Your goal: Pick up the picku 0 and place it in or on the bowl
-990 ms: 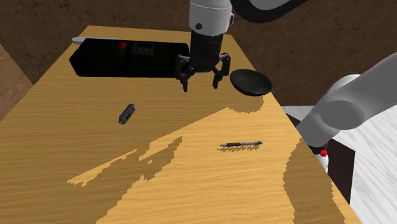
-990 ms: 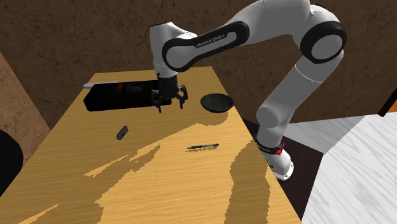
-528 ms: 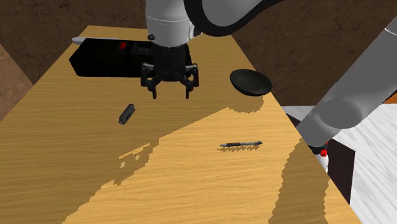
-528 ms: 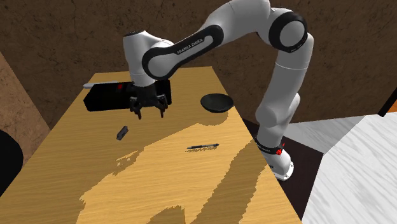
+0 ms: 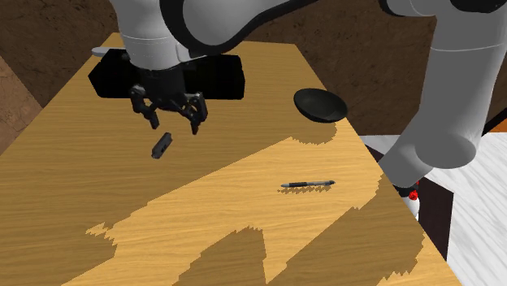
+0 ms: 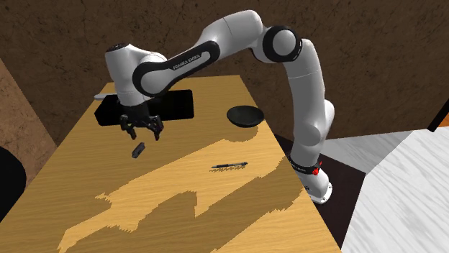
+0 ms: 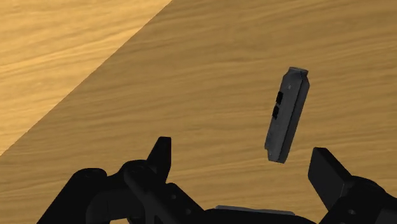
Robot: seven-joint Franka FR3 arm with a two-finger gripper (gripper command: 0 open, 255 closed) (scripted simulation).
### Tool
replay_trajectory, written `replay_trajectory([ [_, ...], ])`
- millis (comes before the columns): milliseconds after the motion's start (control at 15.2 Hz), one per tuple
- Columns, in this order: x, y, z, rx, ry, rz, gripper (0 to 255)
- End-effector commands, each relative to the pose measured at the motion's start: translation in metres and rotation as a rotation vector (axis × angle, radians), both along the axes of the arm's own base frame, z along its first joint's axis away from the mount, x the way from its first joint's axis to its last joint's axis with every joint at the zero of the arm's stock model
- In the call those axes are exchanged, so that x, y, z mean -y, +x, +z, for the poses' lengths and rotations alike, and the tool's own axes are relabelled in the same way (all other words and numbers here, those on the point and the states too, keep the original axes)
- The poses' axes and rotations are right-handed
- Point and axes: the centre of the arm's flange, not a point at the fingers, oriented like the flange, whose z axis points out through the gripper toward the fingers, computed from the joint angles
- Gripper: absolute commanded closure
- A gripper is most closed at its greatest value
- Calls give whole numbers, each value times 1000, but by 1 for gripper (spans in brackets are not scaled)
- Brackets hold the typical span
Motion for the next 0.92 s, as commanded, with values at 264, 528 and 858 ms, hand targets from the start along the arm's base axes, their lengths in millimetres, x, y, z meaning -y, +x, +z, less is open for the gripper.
replay_trajectory([
  [264,-24,28,-33,3,-14,-74,0],
  [528,-24,27,-54,3,-14,-74,0],
  [858,-23,27,-57,3,-14,-74,0],
])
